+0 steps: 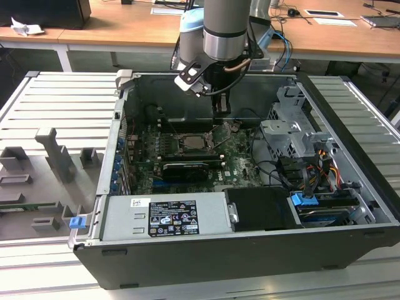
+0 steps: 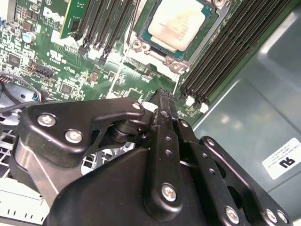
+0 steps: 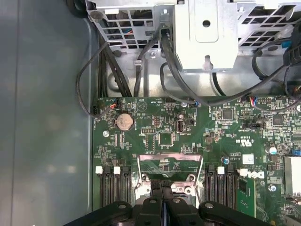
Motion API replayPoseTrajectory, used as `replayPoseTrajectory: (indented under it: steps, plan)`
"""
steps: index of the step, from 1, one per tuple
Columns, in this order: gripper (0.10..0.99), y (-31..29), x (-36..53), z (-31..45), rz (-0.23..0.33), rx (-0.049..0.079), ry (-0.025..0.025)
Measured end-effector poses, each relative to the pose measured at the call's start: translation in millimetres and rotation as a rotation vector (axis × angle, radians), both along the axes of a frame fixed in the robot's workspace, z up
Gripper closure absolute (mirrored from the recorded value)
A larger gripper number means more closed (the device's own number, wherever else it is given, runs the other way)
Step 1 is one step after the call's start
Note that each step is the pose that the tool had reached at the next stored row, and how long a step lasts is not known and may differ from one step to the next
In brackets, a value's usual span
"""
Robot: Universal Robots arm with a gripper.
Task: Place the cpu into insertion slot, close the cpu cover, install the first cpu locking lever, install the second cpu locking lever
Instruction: 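Close the cpu cover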
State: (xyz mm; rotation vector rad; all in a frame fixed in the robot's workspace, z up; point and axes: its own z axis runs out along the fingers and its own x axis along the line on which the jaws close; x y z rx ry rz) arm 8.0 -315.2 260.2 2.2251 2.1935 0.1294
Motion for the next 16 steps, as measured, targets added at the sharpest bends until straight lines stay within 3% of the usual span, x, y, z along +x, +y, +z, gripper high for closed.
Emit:
replayPoseTrajectory:
  steps: [16]
  plan:
    - [0.980, 0.1, 17.5, 0.0, 0.000, 0.000, 0.0001]
